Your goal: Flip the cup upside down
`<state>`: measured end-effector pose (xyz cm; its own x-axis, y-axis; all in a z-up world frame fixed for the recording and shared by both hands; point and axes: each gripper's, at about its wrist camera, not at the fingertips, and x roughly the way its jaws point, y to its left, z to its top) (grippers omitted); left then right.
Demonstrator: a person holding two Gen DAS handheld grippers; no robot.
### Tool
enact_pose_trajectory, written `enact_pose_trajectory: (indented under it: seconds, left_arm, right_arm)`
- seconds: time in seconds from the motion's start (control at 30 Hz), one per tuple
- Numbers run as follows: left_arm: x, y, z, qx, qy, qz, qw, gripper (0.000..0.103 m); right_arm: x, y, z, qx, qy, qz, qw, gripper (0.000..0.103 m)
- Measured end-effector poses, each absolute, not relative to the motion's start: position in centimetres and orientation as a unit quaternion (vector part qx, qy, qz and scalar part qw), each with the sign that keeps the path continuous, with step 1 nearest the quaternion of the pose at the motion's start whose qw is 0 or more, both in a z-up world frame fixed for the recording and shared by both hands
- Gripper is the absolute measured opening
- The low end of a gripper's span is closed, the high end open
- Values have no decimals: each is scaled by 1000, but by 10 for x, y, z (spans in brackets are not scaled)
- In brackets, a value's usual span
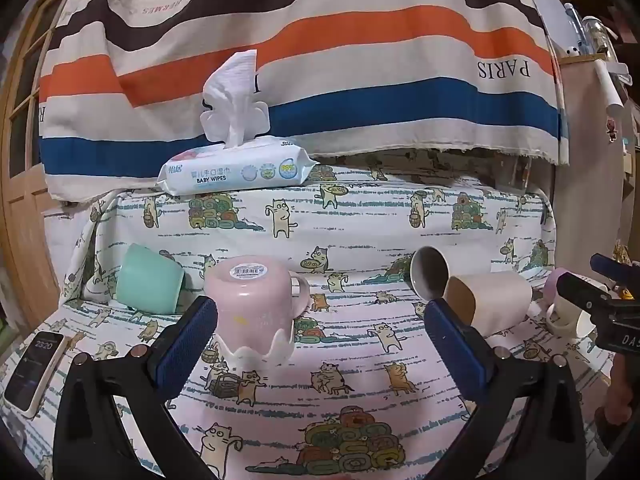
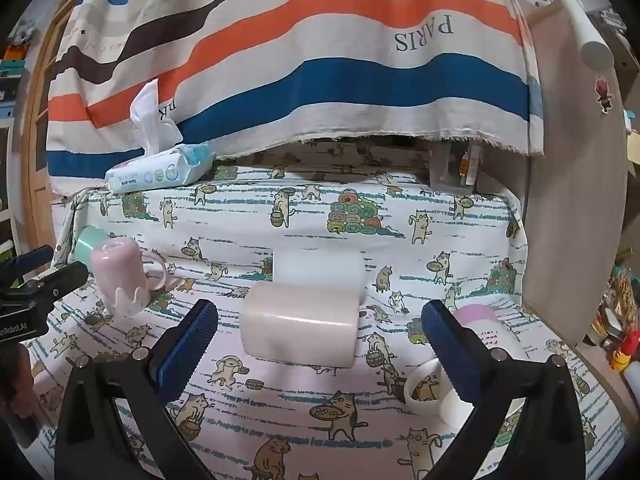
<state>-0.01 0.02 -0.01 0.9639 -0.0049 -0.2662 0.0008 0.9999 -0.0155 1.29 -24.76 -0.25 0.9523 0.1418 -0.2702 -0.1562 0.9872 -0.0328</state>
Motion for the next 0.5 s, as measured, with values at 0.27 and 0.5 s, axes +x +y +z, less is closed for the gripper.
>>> enact_pose_trajectory:
  seconds: [0.27,0.5]
  left_arm:
    - [1,-5,-3,-6,135,-1,991,103]
    - [4,-3,-5,-3,149,7,989,103]
  right_arm:
    - [15,-250,-3,-3,138,79,987,103]
    - [15,-248,-3,-5,139,79,987,103]
